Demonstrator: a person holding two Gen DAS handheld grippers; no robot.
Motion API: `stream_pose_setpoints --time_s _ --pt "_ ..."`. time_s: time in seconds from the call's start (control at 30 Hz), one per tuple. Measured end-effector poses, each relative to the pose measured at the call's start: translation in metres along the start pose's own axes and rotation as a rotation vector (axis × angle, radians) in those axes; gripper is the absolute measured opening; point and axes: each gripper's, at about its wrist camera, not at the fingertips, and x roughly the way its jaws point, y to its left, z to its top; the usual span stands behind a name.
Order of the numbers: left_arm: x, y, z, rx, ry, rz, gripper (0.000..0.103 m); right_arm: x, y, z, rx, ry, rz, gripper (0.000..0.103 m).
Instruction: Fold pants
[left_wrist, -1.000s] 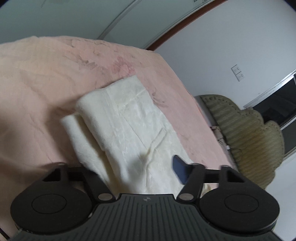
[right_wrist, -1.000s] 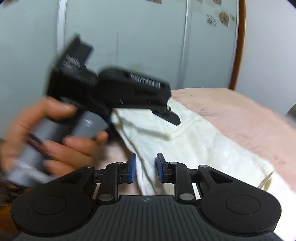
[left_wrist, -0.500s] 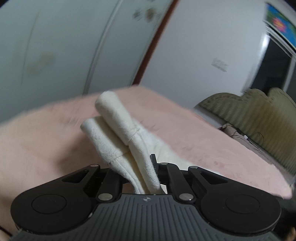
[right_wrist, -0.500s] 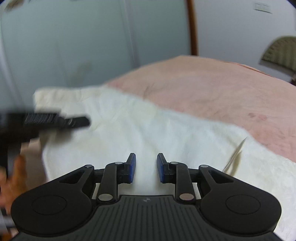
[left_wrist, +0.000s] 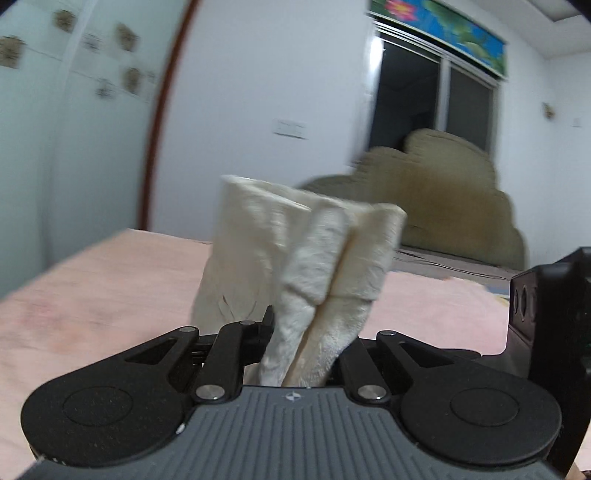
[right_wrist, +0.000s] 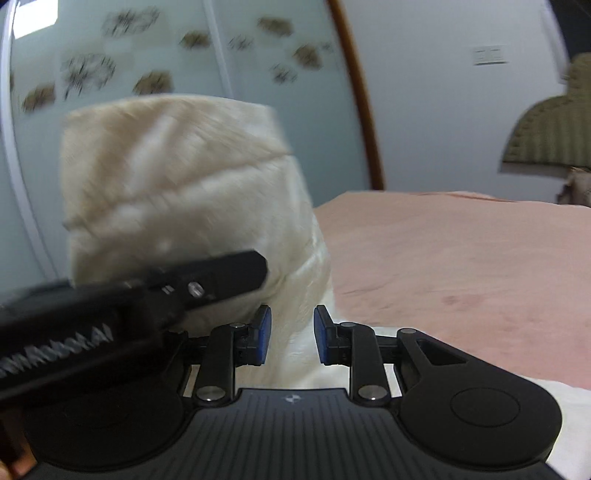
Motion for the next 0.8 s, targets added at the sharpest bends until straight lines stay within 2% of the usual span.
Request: stream_pose_setpoints --time_s 0.13,0.23,0.37,0.5,0.53,0.63,0.7,0.77,0.8 --pt "0.036 -0.044 -0.013 0.022 0.041 -0.117 0.011 -0.035 -0.034 -0.011 0.013 -0.024 -0.082 0.024" --pt "0.063 -0.073 -0.029 0.028 0.119 -0.188 0.012 -0.055 -0.058 -0.025 0.036 -0.012 -0.147 0.024" --pt "0.09 -0.098 -0.056 0.056 0.198 -0.238 0.014 -0.073 -0.08 -0.044 0.062 0.034 -0.239 0.025" --pt "0.103 -0.112 -0.081 0.132 0.264 -0.243 0.015 -0.084 -0.085 -0.062 0.068 0.111 -0.296 0.025" --pt "0.105 -0.112 -0.086 0.165 0.285 -0.253 0.02 -0.085 -0.084 -0.066 0.063 0.141 -0.309 0.025" --pt "0.109 -0.112 -0.102 0.245 0.354 -0.275 0.025 -0.099 -0.092 -0.077 0.08 0.231 -0.307 0.025" --pt "0.109 -0.107 -0.103 0.259 0.392 -0.299 0.031 -0.116 -0.098 -0.083 0.103 0.251 -0.298 0.025" --pt "0.104 -0.101 -0.101 0.274 0.414 -0.343 0.046 -0.135 -0.104 -0.081 0.129 0.241 -0.317 0.025" --pt "0.099 -0.097 -0.099 0.272 0.423 -0.376 0.052 -0.144 -0.106 -0.079 0.144 0.228 -0.354 0.026"
